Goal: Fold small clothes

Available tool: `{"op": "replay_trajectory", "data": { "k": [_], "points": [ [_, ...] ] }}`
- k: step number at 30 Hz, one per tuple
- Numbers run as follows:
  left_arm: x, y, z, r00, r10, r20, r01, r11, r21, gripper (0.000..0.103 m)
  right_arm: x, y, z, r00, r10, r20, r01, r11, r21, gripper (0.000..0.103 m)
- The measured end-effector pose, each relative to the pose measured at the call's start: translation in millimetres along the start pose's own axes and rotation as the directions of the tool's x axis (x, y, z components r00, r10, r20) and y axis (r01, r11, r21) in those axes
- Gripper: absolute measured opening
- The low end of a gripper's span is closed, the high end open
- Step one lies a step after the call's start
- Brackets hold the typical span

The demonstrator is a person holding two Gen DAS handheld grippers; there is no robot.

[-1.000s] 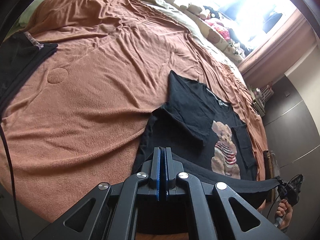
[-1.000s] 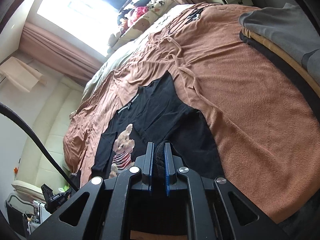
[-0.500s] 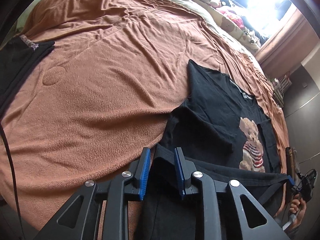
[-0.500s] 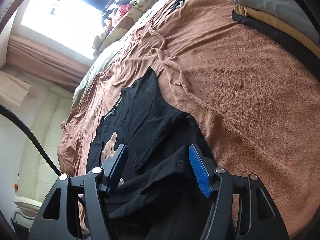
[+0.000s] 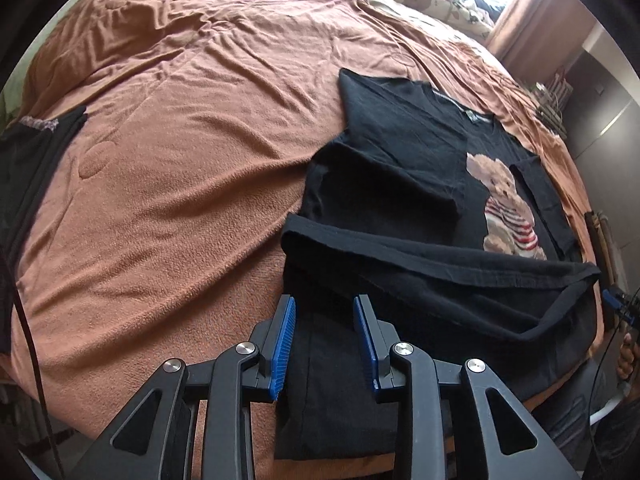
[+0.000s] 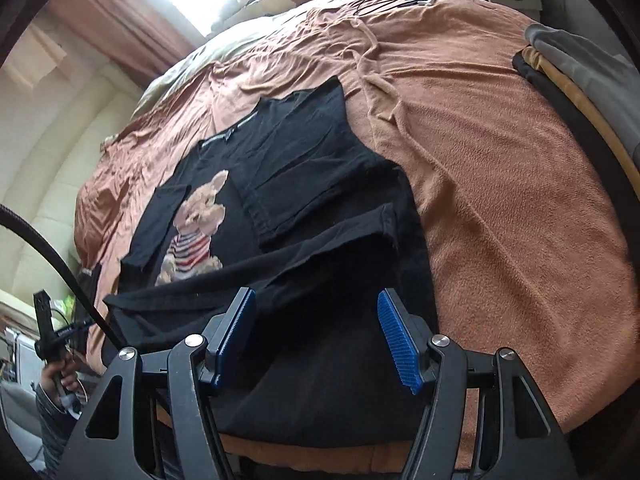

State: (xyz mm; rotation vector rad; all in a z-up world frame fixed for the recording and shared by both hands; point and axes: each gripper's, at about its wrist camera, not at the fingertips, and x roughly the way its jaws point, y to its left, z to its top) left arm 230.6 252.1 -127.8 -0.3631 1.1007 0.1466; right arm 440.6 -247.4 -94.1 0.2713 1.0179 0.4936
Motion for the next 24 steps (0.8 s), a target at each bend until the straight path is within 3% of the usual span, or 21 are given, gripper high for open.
{"op": "replay_trajectory", "data": {
  "k": [5,8,11,17,24],
  "points": [
    [11,-15,-7,0.997,0.025,-0.072,-0.019,0.996,0.087,0.032,12,17,-1,0.996,-0.035,-0.088,0.029,0.997,-0.069,0.061],
    [15,-15,-7,0.997,0.031,-0.072,-0.025,0.996,0.084,0.032,23,23,2,0.992,-0.064,-0.113,0.052,0.993,-0.102,0.061],
    [18,-10,-2,0.997,0.054,-0.062,-0.049,0.996,0.068,0.032,27,22,7,0.991,-0.07,-0.112,0.059,0.993,-0.104,0.061],
    [21,4,13,0.994,0.102,-0.038,-0.101,0.995,0.027,0.038,28,13,15,0.984,-0.155,-0.087,0.146,0.985,-0.094,0.061],
    [31,9,29,0.99,0.136,-0.031,-0.135,0.99,0.038,0.038,29,10,23,0.963,-0.26,-0.068,0.252,0.962,-0.107,0.061]
  ]
}}
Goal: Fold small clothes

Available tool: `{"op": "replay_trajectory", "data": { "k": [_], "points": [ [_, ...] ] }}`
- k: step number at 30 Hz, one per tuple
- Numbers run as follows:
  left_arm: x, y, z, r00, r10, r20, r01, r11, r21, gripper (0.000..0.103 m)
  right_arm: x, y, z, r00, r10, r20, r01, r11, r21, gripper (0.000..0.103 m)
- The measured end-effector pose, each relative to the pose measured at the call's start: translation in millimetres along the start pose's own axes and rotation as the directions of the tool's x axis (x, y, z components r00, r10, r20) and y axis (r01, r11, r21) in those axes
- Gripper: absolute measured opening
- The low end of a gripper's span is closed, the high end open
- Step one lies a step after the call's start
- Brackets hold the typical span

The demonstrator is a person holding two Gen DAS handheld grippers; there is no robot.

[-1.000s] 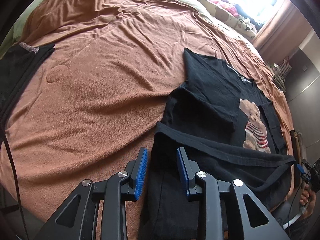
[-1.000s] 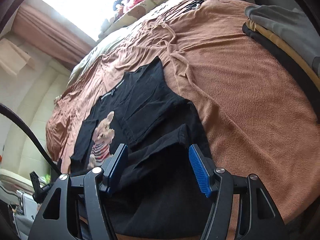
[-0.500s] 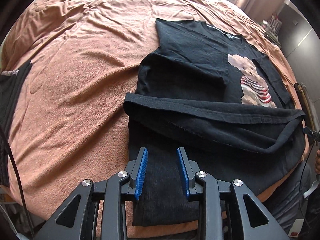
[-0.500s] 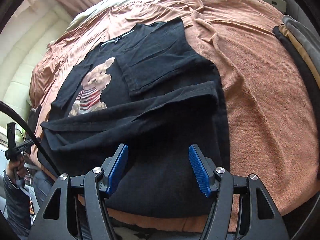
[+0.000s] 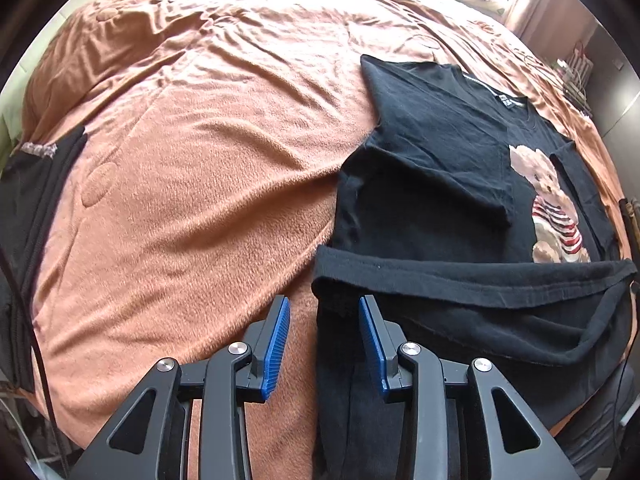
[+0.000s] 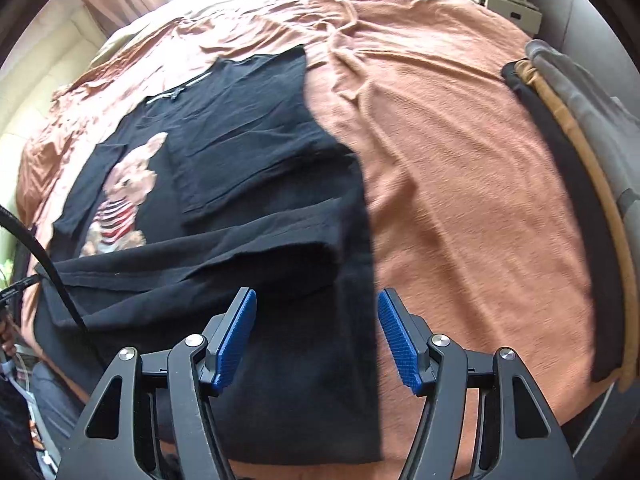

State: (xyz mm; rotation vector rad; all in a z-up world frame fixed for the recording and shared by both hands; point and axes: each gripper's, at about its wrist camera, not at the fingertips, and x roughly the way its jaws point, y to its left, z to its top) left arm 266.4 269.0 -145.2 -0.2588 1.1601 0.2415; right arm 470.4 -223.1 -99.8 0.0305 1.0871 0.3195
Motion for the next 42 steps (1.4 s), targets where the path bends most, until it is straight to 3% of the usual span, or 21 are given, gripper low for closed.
{"op": "replay_trajectory", "data": {
  "k": [6,19,24,28,31,35,42],
  "points": [
    [11,5,10,1.0,0.015,-0.009,-0.015,1.0,-0.014,0.038,8,-7,11,0.998,-0.058,-0.008,0.058,0.998,-0.012,0.061],
    [17,11,42,0.998,0.057,0.016,-0.056,0.998,-0.014,0.038,15,-17,43,0.998,-0.063,0.027,0.064,0.998,-0.011,0.061],
    [29,16,54,0.998,0.068,-0.011,-0.068,0.997,-0.029,0.04,29,-15,62,0.998,-0.059,0.01,0.059,0.998,-0.027,0.061],
    [36,22,65,0.996,0.078,-0.032,-0.08,0.995,-0.064,0.04,51,-19,76,0.998,-0.048,-0.051,0.048,0.999,-0.006,0.061],
    [26,19,68,1.0,0.02,-0.019,-0.021,0.998,-0.053,0.041,57,-18,82,0.997,-0.011,-0.072,0.011,1.0,0.001,0.061],
    [2,13,66,0.999,-0.011,0.033,0.012,1.0,-0.022,0.041,40,-20,85,0.995,0.095,-0.031,-0.095,0.995,0.01,0.061],
    [-12,3,44,1.0,0.014,0.008,-0.015,0.994,0.108,0.041,10,-16,63,0.998,0.059,-0.012,-0.059,0.994,-0.091,0.061]
  ]
}}
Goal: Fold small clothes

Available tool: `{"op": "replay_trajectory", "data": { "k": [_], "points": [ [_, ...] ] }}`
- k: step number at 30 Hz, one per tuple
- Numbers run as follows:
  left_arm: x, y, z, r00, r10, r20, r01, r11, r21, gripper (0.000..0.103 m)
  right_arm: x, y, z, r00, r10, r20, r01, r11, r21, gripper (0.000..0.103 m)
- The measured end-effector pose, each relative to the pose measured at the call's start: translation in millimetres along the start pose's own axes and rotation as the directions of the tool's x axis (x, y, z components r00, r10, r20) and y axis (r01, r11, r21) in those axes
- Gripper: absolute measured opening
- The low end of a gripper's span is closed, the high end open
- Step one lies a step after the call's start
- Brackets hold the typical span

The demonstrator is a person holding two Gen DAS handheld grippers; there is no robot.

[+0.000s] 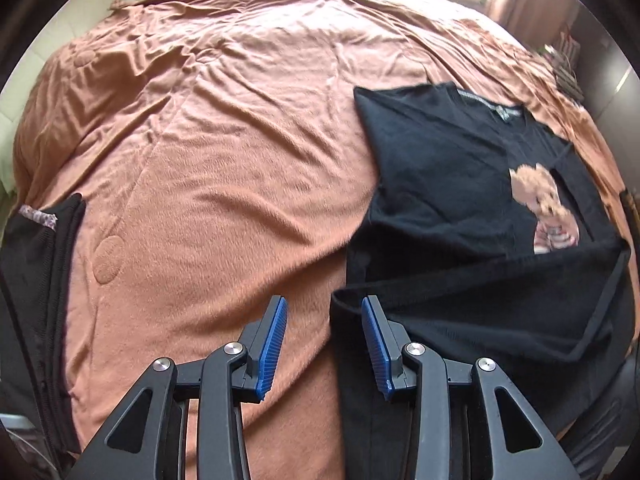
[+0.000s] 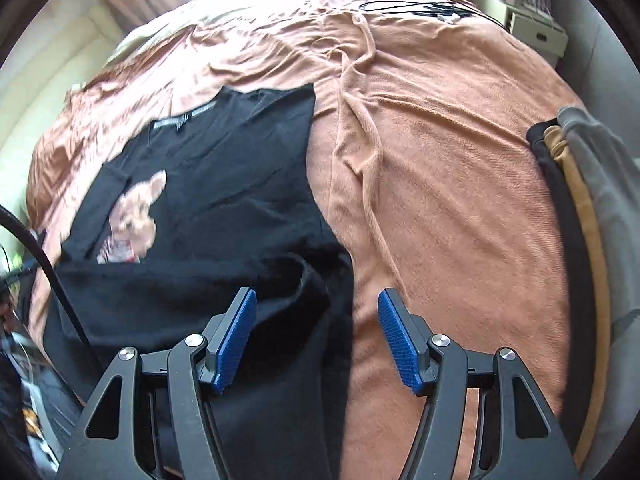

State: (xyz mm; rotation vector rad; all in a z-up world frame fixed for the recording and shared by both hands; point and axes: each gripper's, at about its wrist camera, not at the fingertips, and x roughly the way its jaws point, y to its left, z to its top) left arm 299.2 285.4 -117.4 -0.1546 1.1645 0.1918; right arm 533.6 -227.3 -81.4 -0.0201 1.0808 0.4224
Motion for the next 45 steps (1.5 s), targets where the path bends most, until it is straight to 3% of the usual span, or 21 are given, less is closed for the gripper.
{"op": "replay_trajectory", "data": {
  "k": [6,11,16,21,24,31,39,42,45],
  "points": [
    [13,-15,-23,0.998,-0.009,-0.058,0.013,0.998,0.068,0.041,7,4,-25,0.996,-0.037,-0.083,0.03,0.996,-0.084,0.061],
    [28,-37,-27,0.997,0.045,-0.07,-0.034,0.988,0.154,0.042,21,19,-33,0.987,-0.082,-0.142,0.058,0.985,-0.164,0.061],
    [43,-46,-17,0.996,0.052,-0.079,-0.038,0.985,0.166,0.042,37,34,-28,0.984,-0.112,-0.135,0.089,0.982,-0.168,0.061],
    [56,-45,-1,0.995,0.071,-0.069,-0.06,0.988,0.144,0.043,55,36,-10,0.988,-0.117,-0.104,0.101,0.983,-0.153,0.061],
    [61,-42,8,0.995,0.092,-0.049,-0.085,0.988,0.125,0.054,65,31,1,0.99,-0.113,-0.087,0.104,0.989,-0.107,0.061],
    [66,-17,23,0.992,0.125,-0.022,-0.125,0.992,0.001,0.055,78,17,20,0.992,-0.117,-0.046,0.116,0.993,-0.012,0.061],
    [23,-4,10,0.996,0.064,0.065,-0.062,0.998,-0.028,0.053,42,4,9,0.998,-0.054,0.017,0.054,0.998,-0.012,0.061],
    [12,-6,2,0.997,-0.019,0.073,0.021,0.999,-0.027,0.047,23,1,0,0.999,0.023,0.04,-0.023,1.0,-0.01,0.049],
    [15,-19,-6,0.998,-0.035,0.061,0.034,0.999,0.012,0.044,22,8,-8,0.998,0.056,0.019,-0.055,0.997,-0.05,0.047]
  ]
}}
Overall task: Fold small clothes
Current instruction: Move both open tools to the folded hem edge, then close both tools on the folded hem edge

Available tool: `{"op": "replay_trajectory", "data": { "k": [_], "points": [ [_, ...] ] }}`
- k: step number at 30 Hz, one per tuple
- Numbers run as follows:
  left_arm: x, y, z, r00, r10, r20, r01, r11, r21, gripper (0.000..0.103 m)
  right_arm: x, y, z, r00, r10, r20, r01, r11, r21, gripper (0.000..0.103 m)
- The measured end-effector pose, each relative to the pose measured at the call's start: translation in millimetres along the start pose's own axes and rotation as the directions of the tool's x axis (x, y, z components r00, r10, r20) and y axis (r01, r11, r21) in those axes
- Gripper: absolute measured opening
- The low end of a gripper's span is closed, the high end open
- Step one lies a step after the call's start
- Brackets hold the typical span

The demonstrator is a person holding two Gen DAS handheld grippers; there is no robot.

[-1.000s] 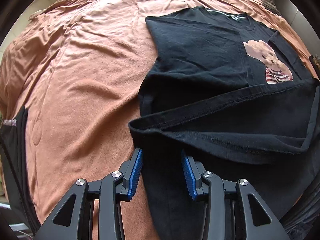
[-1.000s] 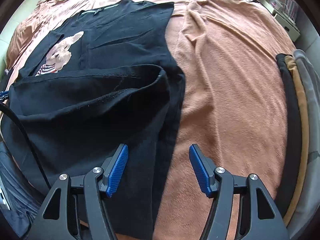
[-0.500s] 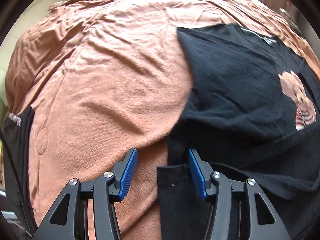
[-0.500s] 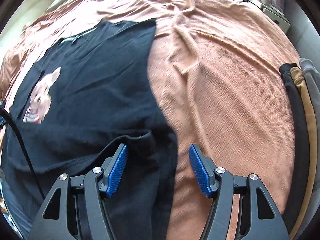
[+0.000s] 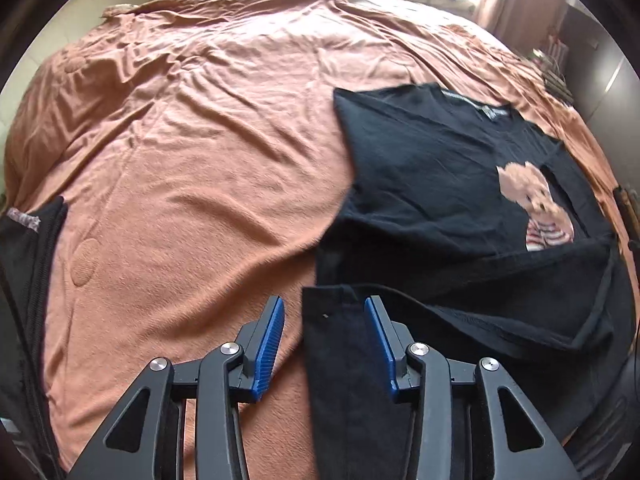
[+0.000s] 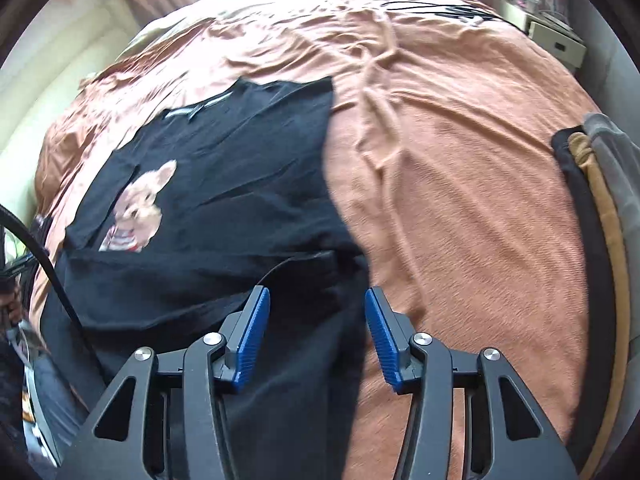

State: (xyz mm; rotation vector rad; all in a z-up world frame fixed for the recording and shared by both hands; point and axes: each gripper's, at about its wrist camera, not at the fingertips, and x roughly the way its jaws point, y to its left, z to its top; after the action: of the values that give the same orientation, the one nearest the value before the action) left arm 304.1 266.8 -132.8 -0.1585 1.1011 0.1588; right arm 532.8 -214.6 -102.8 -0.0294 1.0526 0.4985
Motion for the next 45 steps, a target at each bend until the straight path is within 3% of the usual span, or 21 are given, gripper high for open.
{"op": "replay_trajectory", "data": {
  "k": [5,9,15,16,20,24,27,29,30,31,40,45],
  "points": [
    [16,-22,-9,1.0,0.004,-0.031,-0.002,0.998,0.06,0.044,14,10,-9,0.998,0.0,-0.064,-0.004,0.998,-0.063,0.047],
    [28,-27,-11,0.996,0.068,-0.055,-0.063,0.995,0.083,0.044,26,11,-2,0.997,-0.009,-0.081,0.001,0.995,-0.1,0.047],
    [38,-25,-12,0.993,0.095,-0.07,-0.09,0.993,0.073,0.027,33,17,3,0.998,-0.02,-0.056,0.013,0.992,-0.125,0.04],
    [39,-24,-12,0.992,0.103,-0.07,-0.099,0.993,0.068,0.02,35,17,4,0.998,-0.03,-0.054,0.022,0.991,-0.131,0.04],
    [38,-22,-13,0.993,0.097,-0.066,-0.094,0.994,0.054,0.008,38,19,6,0.995,-0.09,-0.05,0.081,0.985,-0.155,0.04],
    [36,-25,-12,0.992,0.117,-0.052,-0.113,0.992,0.064,0.001,42,15,6,0.996,-0.067,-0.062,0.059,0.99,-0.127,0.04],
    [30,-20,-10,0.995,0.093,-0.041,-0.092,0.995,0.03,0.001,49,12,10,0.996,-0.046,-0.075,0.037,0.992,-0.12,0.04],
    [24,-16,-10,0.996,0.079,-0.03,-0.079,0.997,0.005,0.001,51,10,12,0.997,-0.027,-0.068,0.02,0.994,-0.107,0.023],
    [21,-13,-9,0.997,0.072,-0.024,-0.072,0.997,-0.009,0.001,51,9,13,0.998,-0.027,-0.065,0.021,0.994,-0.106,0.008],
    [18,-12,-9,0.998,0.068,-0.017,-0.068,0.997,-0.019,0.001,51,7,14,0.998,-0.035,-0.054,0.029,0.995,-0.097,0.004],
    [-27,5,-5,0.994,0.064,0.091,-0.055,0.993,-0.1,0.0,1,-3,5,0.998,-0.03,0.053,0.031,0.999,-0.029,0.001],
    [-16,15,1,0.996,0.055,0.075,-0.044,0.989,-0.139,0.0,2,-3,3,0.996,-0.068,0.066,0.069,0.997,-0.016,0.001]
  ]
}}
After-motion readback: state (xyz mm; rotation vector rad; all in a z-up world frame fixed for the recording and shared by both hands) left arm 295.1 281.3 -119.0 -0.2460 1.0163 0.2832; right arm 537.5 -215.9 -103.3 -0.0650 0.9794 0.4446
